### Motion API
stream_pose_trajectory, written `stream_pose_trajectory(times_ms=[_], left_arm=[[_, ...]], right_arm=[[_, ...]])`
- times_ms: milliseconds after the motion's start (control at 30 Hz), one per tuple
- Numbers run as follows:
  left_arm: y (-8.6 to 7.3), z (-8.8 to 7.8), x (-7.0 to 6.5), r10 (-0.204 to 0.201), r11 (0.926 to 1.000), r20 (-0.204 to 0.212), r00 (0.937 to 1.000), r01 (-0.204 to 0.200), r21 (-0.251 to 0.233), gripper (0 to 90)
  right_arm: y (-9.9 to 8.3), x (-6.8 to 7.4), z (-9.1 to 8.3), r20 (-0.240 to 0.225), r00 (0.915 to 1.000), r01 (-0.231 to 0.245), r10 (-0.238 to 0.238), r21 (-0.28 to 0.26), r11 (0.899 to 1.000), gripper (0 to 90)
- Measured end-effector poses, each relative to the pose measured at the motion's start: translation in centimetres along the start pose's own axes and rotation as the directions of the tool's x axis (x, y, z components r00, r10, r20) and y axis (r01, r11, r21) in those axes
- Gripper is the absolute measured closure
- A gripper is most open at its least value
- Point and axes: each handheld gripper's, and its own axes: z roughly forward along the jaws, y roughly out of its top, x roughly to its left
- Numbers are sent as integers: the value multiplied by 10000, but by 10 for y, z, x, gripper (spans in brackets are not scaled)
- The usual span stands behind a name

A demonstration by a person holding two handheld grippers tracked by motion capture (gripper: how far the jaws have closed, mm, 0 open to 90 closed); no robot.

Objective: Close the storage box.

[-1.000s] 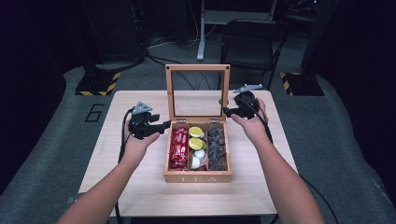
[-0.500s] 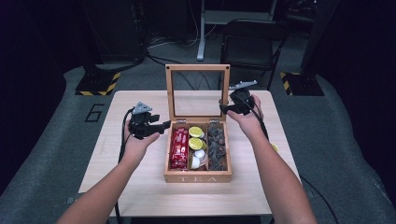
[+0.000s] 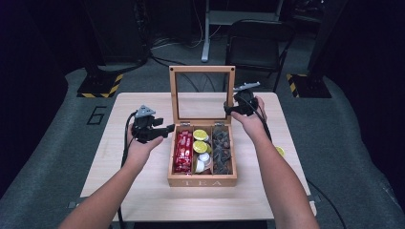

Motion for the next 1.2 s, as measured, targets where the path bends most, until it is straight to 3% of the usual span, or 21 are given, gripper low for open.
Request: stream_pose_trajectory(times_ms=[567, 1200], left_arm=[[-4, -1, 1, -78, 10000, 20, 10000, 78, 32, 394], [-10, -5, 8, -185, 9998, -51, 9998, 185, 67, 394]], right_arm=[[0, -4, 16, -199, 9996, -178, 181, 146, 9997, 339], [6, 3, 26, -339, 9989, -320, 321, 27, 9995, 330]])
